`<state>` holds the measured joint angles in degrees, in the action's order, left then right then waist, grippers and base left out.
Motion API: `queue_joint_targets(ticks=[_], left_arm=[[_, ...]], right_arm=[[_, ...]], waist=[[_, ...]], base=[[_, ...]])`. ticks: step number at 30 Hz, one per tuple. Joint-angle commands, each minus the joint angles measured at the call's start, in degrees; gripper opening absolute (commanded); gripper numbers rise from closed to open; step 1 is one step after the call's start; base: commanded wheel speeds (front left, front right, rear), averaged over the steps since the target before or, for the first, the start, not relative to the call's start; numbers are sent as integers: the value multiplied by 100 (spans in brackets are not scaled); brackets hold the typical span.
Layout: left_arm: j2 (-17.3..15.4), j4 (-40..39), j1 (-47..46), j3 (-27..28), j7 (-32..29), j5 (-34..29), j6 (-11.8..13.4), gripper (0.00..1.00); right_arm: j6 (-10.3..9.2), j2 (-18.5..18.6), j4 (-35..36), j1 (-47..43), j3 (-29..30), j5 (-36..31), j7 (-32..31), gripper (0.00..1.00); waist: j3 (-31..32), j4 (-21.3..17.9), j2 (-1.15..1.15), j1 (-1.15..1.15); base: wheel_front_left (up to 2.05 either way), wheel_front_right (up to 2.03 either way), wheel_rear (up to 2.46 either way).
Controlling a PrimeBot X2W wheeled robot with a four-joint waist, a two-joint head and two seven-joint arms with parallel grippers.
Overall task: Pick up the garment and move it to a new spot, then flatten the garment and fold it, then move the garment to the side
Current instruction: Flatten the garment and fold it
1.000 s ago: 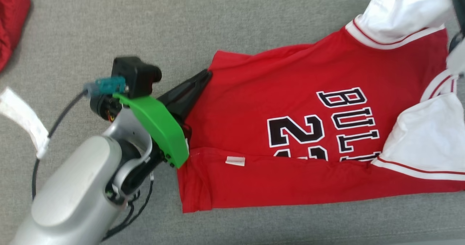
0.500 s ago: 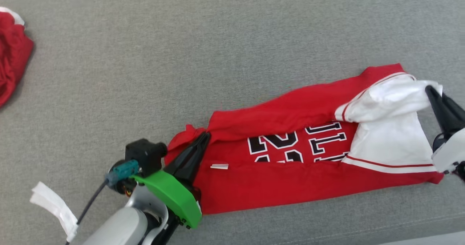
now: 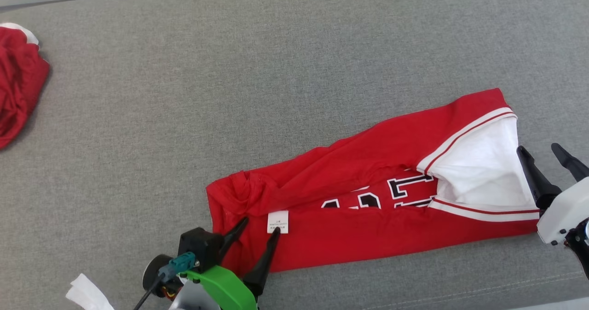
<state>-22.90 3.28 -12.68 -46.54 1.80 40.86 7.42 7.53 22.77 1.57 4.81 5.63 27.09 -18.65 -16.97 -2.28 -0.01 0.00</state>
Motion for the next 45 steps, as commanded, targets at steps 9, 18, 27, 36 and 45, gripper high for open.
queue_joint_targets(ticks=[9,18,27,36,45], left_arm=[[-50,-532,332,534,502,249,426,100],[2,-292,262,866,1227,-338,778,100],[418,-612,771,1806,1339,-1374,680,100],[1174,-485,1199,2718,1341,-2114,-92,100],[1661,-302,1361,3390,1341,-2556,-744,100]], right_arm=[[-8,-181,67,-333,396,-87,106,100],[-9,-497,-99,-269,542,-385,151,100],[-7,-670,-821,529,388,-849,-421,100],[-9,-477,-2177,1054,50,-1130,-794,100],[-5,-320,-2553,1165,-178,83,-550,0]], waist=[[350,11,1,0],[529,-107,1,0],[310,64,1,0],[154,460,1,0],[168,582,1,0]], base=[[0,0,0],[0,0,0],[0,0,0],[0,0,0],[0,0,0]])
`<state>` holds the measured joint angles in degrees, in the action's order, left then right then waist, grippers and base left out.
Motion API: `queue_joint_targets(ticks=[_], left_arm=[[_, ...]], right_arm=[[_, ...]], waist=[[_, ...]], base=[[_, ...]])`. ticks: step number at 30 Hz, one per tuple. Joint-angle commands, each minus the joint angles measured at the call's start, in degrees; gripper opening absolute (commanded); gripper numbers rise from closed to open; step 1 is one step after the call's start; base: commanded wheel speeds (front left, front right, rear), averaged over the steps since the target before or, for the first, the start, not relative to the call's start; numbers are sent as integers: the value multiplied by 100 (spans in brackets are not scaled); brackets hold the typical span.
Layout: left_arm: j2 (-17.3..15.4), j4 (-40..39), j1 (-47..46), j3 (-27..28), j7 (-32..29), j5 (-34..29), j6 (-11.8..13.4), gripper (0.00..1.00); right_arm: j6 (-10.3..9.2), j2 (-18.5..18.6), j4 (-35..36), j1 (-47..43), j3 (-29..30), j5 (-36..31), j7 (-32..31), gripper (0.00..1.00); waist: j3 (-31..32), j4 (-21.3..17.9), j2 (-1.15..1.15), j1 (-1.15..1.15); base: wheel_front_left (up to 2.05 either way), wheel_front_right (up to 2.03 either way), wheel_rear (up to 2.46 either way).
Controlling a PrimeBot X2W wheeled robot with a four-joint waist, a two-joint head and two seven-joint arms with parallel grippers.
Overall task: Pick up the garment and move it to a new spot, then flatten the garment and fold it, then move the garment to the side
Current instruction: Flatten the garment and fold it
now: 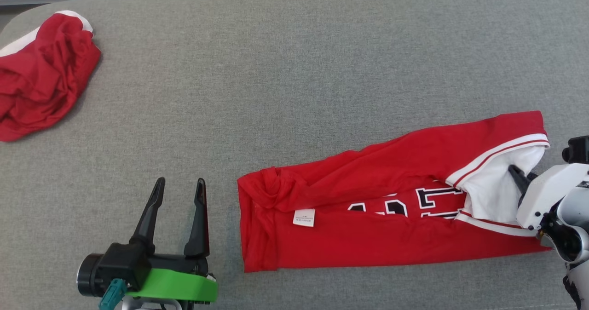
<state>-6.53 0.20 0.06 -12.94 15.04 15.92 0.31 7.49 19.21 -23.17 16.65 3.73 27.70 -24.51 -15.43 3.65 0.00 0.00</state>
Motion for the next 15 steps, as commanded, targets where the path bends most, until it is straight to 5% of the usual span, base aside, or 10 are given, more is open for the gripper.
queue_joint_targets(ticks=[1,10,15], left_arm=[[61,19,100,88,18,-96,-78,100],[306,99,257,443,18,-290,-413,100],[345,169,393,591,18,-304,-469,100]], right_arm=[[-7,113,-105,-13,60,76,103,0],[-5,1088,-299,-199,1382,398,488,0],[-4,1543,227,-387,1901,499,319,0]], waist=[[29,-17,0,0],[192,-46,0,0],[315,-73,0,0]], base=[[0,0,0],[0,0,0],[0,0,0]])
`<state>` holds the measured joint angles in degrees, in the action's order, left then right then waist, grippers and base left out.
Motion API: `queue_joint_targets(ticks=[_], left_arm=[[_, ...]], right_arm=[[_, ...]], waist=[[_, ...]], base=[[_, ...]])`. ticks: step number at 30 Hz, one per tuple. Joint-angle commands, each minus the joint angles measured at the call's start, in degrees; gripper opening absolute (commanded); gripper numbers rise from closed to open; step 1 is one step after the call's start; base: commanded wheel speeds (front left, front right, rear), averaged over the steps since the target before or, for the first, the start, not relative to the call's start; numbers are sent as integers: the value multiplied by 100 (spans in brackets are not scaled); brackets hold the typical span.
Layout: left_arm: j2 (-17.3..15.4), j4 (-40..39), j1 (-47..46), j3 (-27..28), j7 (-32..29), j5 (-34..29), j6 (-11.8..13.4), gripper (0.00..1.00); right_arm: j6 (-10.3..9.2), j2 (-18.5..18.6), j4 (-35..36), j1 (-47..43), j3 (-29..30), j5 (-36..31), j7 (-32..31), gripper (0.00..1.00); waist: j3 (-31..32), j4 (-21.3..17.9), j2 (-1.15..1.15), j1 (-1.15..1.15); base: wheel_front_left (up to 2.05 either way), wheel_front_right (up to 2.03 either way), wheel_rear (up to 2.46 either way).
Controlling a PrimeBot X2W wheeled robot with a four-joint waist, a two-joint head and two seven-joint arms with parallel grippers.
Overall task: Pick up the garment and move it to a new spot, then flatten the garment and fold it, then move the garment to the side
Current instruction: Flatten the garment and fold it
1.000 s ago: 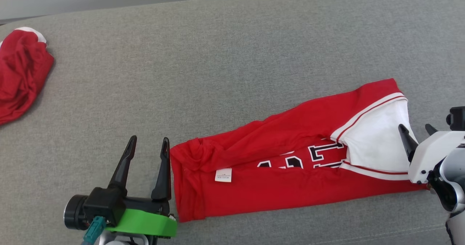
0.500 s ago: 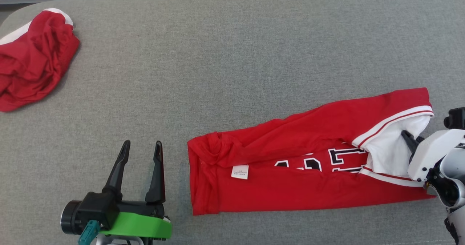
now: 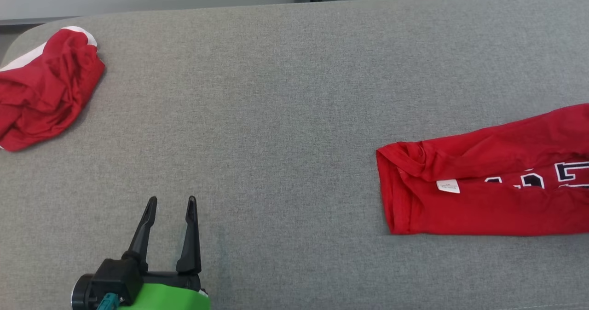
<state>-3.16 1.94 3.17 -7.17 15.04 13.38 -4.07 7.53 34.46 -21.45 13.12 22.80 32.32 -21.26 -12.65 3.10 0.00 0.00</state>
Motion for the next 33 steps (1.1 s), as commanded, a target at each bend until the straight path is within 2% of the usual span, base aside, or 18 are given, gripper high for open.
queue_joint_targets(ticks=[1,4,8,10,13,18,22,26,32,33], left_arm=[[14,10,98,38,18,-54,-39,100],[20,61,177,63,18,-63,-37,100],[23,76,246,-9,18,51,55,100],[21,58,257,-31,18,108,117,100],[22,49,290,-73,18,157,182,100],[21,110,301,-181,18,109,165,100],[20,130,273,-195,18,117,201,100],[20,145,313,-217,18,158,202,100],[21,168,320,-228,18,177,211,100],[21,169,322,-231,18,189,214,100]], right_arm=[[-9,94,286,-83,-11,112,-79,0],[-9,216,894,-295,-270,384,-376,0],[-9,150,1789,-610,-785,690,-830,0],[-8,17,2184,-732,-1127,760,-971,0],[-6,-473,2555,-711,-1764,632,-1042,0],[-5,-1317,2365,-508,-2665,224,-960,0],[-5,-1960,1931,-399,-2964,-164,-635,0],[-5,-2337,1519,-267,-3169,-435,-316,0],[-5,-2640,1097,-81,-3262,-685,131,0],[-5,-2675,1036,-53,-3280,-711,190,7]], waist=[[69,-27,0,0],[168,-50,0,0],[294,-66,0,0],[318,-76,0,0],[349,-117,0,0],[398,-115,0,0],[424,-59,0,0],[401,-18,0,0],[401,10,0,0],[404,5,0,0]], base=[[0,0,0],[0,0,0],[0,0,0],[0,0,0],[0,0,0],[0,0,0],[0,0,0],[0,0,0],[0,0,0],[0,0,0]])
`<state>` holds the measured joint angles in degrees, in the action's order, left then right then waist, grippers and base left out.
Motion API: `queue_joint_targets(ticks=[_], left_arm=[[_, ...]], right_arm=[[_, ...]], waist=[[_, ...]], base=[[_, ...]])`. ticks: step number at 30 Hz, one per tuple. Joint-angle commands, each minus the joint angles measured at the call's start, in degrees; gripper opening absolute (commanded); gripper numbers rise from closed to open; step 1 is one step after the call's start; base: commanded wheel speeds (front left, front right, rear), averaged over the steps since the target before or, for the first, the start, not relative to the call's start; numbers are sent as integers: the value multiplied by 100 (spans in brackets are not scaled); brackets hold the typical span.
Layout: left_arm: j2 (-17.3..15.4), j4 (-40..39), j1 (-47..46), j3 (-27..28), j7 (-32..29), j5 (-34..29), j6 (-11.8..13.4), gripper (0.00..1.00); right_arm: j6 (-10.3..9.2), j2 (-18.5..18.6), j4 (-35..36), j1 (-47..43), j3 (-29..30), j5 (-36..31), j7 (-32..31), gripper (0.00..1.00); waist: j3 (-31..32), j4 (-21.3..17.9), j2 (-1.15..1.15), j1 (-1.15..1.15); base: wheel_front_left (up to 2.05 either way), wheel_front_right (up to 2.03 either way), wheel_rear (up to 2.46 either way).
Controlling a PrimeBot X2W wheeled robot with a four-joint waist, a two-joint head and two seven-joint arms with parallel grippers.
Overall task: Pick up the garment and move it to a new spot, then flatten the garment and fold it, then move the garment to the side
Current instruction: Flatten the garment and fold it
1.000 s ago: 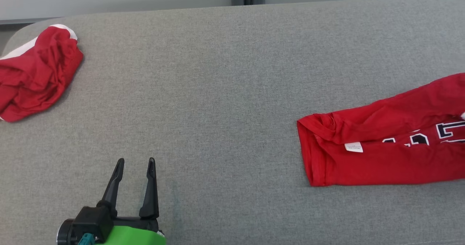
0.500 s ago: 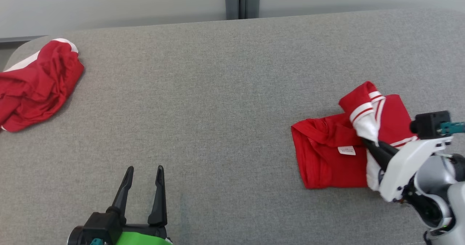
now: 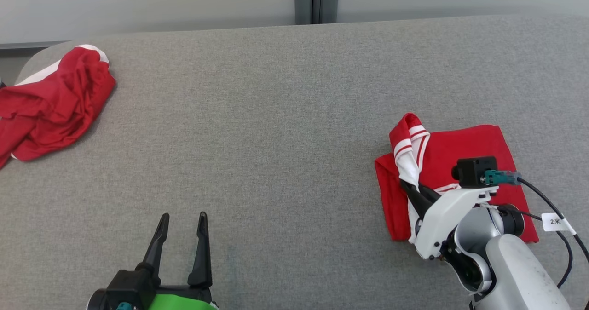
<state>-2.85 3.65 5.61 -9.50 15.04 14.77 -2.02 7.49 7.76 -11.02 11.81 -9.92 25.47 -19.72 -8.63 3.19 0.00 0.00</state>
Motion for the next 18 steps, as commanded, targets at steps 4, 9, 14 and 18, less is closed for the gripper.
queue_joint_targets(ticks=[4,9,14,18], left_arm=[[-10,21,103,-22,18,43,-10,100],[-10,15,148,5,18,-7,-12,100],[-10,-22,222,17,18,-1,36,100],[-11,-58,310,49,18,-15,57,100]], right_arm=[[-1,-154,-48,150,-9,-71,373,100],[-1,-236,509,-28,120,62,1196,100],[-3,14,1089,-529,545,-240,2021,100],[-4,222,1054,-1045,1219,-608,2696,100]], waist=[[26,-36,0,0],[108,-96,0,0],[262,-148,0,0],[412,-201,0,0]], base=[[0,0,0],[0,0,0],[0,0,0],[0,0,0]])
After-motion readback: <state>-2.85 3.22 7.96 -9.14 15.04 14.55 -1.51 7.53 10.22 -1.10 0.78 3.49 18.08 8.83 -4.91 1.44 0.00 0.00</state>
